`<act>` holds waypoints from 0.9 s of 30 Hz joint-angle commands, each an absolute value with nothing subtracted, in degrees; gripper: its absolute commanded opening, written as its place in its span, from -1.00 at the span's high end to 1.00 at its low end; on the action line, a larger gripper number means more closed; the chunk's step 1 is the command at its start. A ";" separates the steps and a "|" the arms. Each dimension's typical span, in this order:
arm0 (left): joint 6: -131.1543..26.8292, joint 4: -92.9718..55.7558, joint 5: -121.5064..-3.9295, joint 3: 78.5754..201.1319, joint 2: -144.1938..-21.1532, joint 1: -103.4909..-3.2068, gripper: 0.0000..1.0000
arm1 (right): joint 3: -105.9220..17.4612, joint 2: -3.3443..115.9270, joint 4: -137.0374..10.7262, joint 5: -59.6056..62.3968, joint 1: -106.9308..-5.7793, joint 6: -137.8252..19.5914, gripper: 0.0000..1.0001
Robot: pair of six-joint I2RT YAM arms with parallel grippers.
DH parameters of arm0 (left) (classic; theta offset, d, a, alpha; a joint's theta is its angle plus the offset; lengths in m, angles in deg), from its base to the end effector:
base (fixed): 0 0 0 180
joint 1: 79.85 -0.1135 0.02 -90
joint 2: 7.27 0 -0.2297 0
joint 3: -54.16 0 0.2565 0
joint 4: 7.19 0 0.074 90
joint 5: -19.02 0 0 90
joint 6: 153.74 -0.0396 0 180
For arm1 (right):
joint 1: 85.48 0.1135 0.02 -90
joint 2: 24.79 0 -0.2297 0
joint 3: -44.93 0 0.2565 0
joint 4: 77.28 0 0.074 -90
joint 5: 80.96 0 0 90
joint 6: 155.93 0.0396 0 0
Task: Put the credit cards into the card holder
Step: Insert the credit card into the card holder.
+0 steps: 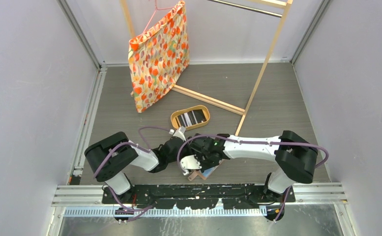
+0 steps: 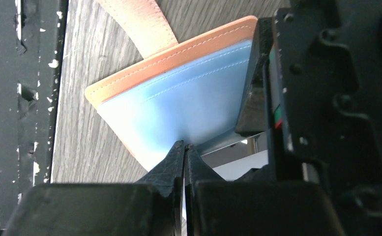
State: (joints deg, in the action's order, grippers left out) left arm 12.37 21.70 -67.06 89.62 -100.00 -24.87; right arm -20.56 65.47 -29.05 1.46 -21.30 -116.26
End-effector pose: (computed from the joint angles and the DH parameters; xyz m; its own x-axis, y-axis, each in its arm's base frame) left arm 0.1524 -0.2223 0.0732 -0.8921 -0.4145 -0.1797 -0.0604 0.5035 -0.8619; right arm 0.1203 0.2607 0.1274 0.4339 -0.8551 -0.2837 -0.9009 -0.4092 -0.1445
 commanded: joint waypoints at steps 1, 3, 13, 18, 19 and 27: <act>11.60 22.83 -67.12 88.60 -101.60 -25.33 0.13 | -23.10 62.59 -25.63 -1.13 -22.08 -117.17 0.88; 11.58 23.05 -66.94 88.69 -101.67 -25.36 0.13 | -24.51 61.27 -22.85 -7.66 -23.29 -116.90 0.85; 11.17 19.37 -67.35 88.69 -99.21 -25.65 0.12 | -26.56 54.01 -15.26 -27.44 -38.38 -117.23 0.42; 12.09 16.50 -68.93 87.69 -96.15 -25.71 0.00 | -27.68 57.98 -21.38 -26.30 -44.59 -103.38 0.29; 11.84 15.67 -69.38 87.64 -95.21 -25.69 -0.01 | -28.24 58.98 -23.15 -26.19 -45.99 -100.08 0.28; 9.27 7.85 -70.55 87.90 -87.49 -25.67 0.01 | -28.69 64.73 -27.99 -18.03 -50.46 -89.24 0.38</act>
